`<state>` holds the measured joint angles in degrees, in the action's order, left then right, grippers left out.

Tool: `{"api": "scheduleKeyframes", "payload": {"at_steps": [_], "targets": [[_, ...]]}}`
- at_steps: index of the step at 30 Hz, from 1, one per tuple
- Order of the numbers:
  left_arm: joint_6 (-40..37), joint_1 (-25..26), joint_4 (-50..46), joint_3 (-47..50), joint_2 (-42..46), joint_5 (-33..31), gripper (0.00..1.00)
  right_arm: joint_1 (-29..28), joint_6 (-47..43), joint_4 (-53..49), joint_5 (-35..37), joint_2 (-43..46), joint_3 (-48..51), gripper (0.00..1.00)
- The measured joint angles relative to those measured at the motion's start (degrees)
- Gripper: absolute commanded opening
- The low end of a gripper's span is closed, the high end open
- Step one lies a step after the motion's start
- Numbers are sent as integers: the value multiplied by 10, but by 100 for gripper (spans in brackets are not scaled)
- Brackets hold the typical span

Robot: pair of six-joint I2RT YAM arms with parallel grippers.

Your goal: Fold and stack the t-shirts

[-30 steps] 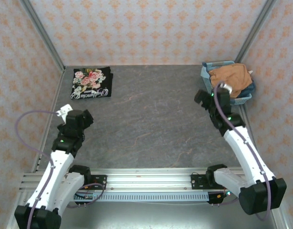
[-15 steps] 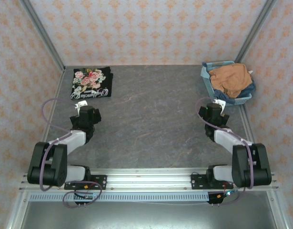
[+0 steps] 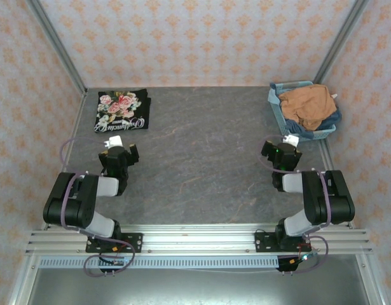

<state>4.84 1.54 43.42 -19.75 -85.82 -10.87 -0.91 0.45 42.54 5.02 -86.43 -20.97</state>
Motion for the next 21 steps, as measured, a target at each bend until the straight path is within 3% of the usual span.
{"api": "scheduleKeyframes", "payload": {"at_steps": [21], "targets": [[-20,16,6,-27,-1,-1,100,-8,-17,10,-3,-6,-17,99]]}}
